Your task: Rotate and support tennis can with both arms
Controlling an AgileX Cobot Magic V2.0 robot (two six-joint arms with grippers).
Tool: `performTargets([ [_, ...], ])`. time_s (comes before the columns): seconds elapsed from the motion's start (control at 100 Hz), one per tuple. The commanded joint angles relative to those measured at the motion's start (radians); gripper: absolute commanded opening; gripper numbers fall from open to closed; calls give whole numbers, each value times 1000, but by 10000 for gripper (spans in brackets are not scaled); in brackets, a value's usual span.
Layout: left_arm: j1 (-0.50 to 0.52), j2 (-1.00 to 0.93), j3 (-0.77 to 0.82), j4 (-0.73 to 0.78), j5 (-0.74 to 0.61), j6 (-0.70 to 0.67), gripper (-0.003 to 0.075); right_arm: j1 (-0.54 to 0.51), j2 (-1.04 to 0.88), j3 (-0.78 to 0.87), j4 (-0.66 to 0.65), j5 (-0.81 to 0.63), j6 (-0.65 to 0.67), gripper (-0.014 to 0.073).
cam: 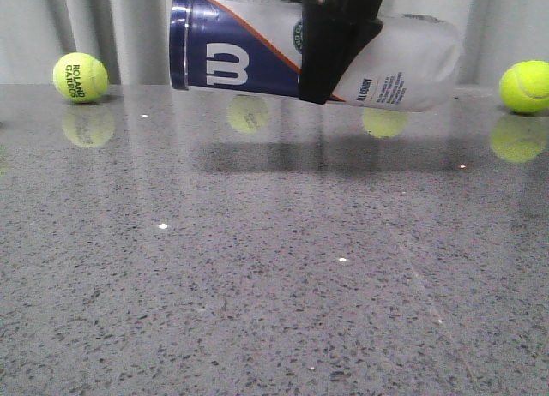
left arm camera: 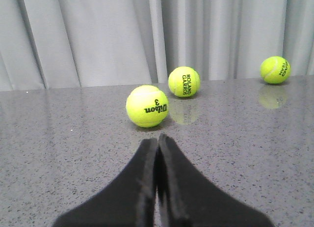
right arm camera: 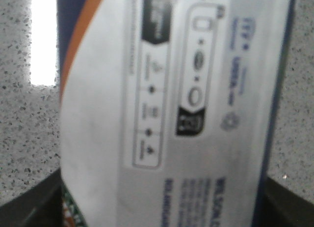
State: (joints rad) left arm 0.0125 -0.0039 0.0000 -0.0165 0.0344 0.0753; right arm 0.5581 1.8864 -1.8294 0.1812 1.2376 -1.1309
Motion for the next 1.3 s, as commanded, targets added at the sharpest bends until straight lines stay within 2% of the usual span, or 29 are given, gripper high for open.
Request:
performTargets([
  [0.0,-4,-33,45,-3,-86,-11,-20,0,-47,-33,8,6,-36,299],
  [0.51,-4,-33,45,-3,-86,-11,-20,8,56,-33,-8,39,-36,307],
  [0.6,-4,-33,45,-3,-86,-11,-20,8,56,-33,-8,18,-33,416],
  [0.71,-4,-33,45,-3,-86,-11,-20,8,56,-33,-8,5,-19,666],
  [0.82,-4,-33,45,-3,-86,-11,-20,8,56,-33,-9,0,-19,633],
  [1.03,-4,-33,45,-3,-86,-11,-20,8,56,-34,-13,12,-20,633],
  [1.2,-4,-33,45,-3,-86,-11,-20,8,54,-75,-12,84,-20,633],
  [1.29,-4,-33,45,-3,-86,-11,-20,8,44,-104,-12,91,22,633],
])
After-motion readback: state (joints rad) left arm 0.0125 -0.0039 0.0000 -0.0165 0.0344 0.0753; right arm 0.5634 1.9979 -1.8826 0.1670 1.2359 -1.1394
